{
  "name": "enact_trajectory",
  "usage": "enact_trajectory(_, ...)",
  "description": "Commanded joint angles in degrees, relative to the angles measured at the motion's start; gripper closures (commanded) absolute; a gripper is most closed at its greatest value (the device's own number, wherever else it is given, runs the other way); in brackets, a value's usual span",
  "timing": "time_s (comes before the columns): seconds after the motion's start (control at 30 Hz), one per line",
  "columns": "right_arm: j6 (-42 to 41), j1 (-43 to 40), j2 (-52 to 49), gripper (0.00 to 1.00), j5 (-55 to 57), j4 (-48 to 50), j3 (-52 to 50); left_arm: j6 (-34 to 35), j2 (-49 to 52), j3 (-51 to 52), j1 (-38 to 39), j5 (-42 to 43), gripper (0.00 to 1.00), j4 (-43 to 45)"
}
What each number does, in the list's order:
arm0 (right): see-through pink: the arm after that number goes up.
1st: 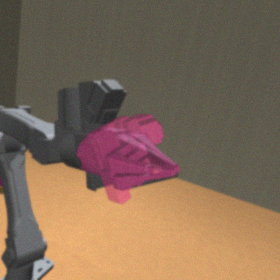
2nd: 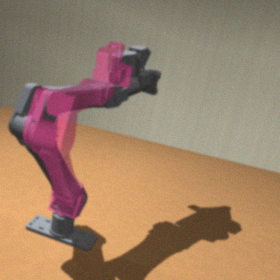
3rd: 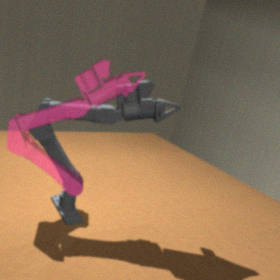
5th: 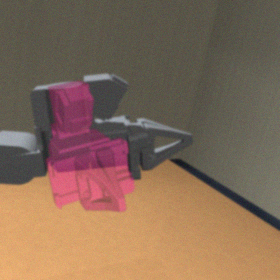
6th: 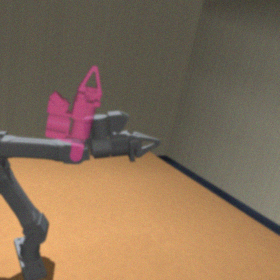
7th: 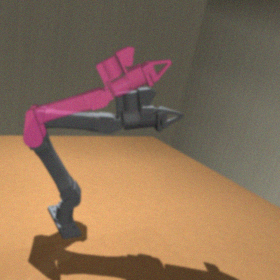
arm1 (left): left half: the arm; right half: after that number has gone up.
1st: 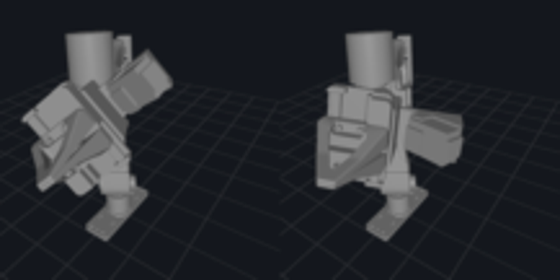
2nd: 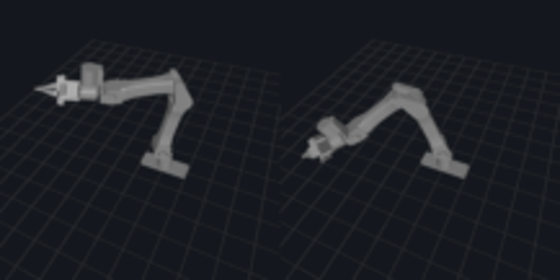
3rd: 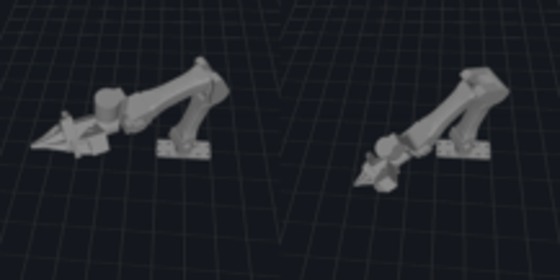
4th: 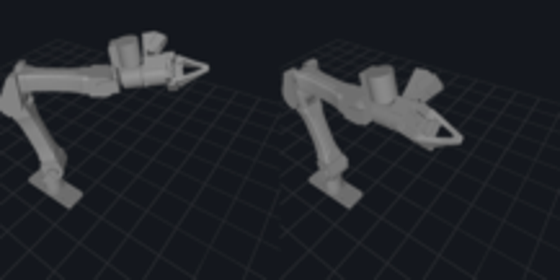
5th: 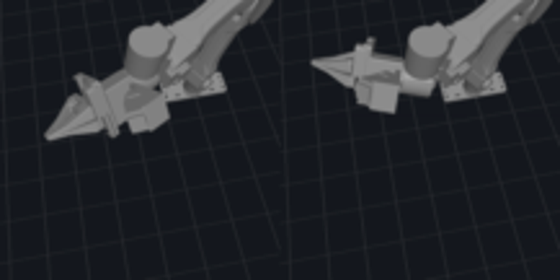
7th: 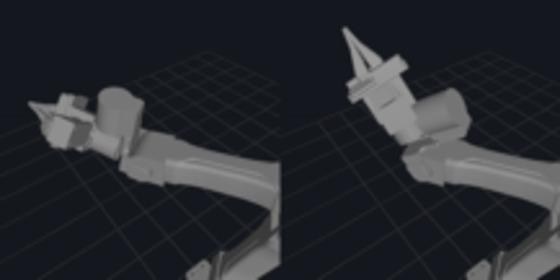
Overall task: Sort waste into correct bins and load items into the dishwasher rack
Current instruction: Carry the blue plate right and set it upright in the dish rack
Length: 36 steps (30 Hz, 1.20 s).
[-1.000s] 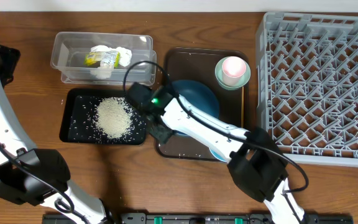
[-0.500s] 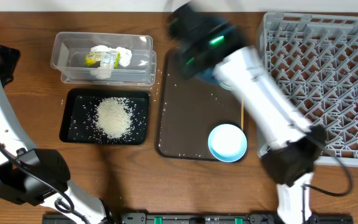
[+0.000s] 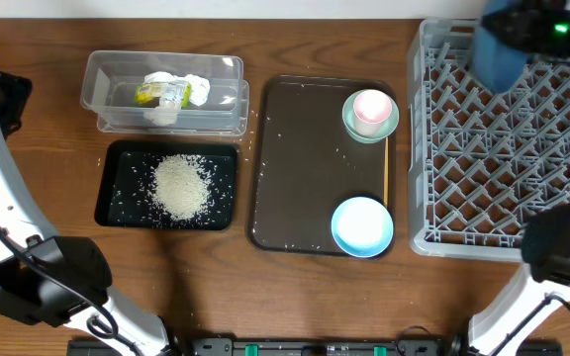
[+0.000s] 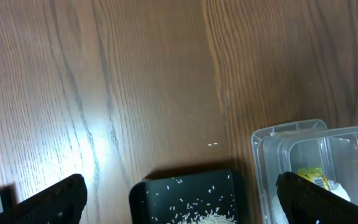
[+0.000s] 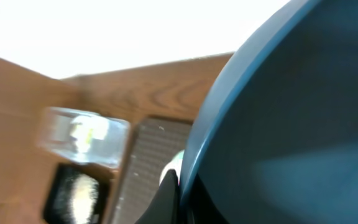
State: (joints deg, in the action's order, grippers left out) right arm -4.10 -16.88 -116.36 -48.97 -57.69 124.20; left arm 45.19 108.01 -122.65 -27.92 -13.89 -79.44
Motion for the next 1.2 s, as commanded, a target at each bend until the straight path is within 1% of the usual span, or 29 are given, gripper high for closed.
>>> enact_trajectory(0.0, 2.05, -3.15, 0.52, 0.99, -21.14, 4.44, -5.64, 0.13, 0.35, -0.15, -0.02, -0.72, 0.00, -0.17)
enact_trajectory(0.17, 1.97, -4.46, 0.52, 0.99, -29.31, 14.25, -15.17, 0.13, 0.35, -0.15, -0.02, -0.72, 0.00, -0.17)
enact_trajectory(0.27, 1.40, -4.59, 0.50, 0.99, -29.66, 16.83, -18.69, 0.13, 0.35, -0.15, -0.02, -0.72, 0.00, -0.17)
enact_trajectory(0.47, -1.95, -5.62, 0.52, 0.99, -27.10, 16.48, -19.78, 0.13, 0.35, -0.15, -0.02, -0.72, 0.00, -0.17)
enact_trajectory(0.6, -3.87, -6.36, 0.52, 0.99, -19.82, 14.27, -19.78, 0.13, 0.35, -0.15, -0.02, -0.72, 0.00, -0.17)
enact_trajectory(0.77, -3.78, -7.32, 0.52, 0.99, -11.28, 10.51, -19.78, 0.13, 0.35, -0.15, -0.02, -0.72, 0.00, -0.17)
enact_trajectory(0.97, -3.80, -9.33, 0.52, 0.99, -9.22, 9.20, -19.74, 0.13, 0.35, -0.15, -0.02, -0.72, 0.00, -0.17)
enact_trajectory(1.0, -3.82, -9.60, 0.52, 0.97, -8.76, 8.98, -19.74, 0.13, 0.35, -0.15, -0.02, -0.72, 0.00, -0.17)
enact_trajectory(1.1, -3.82, -10.27, 0.55, 0.85, -6.21, 7.89, -19.74, 0.13, 0.35, -0.15, -0.02, -0.72, 0.00, -0.17)
enact_trajectory(1.17, -3.82, -10.56, 0.66, 0.79, -3.76, 6.86, -19.74, 0.13, 0.35, -0.15, -0.02, -0.72, 0.00, -0.17)
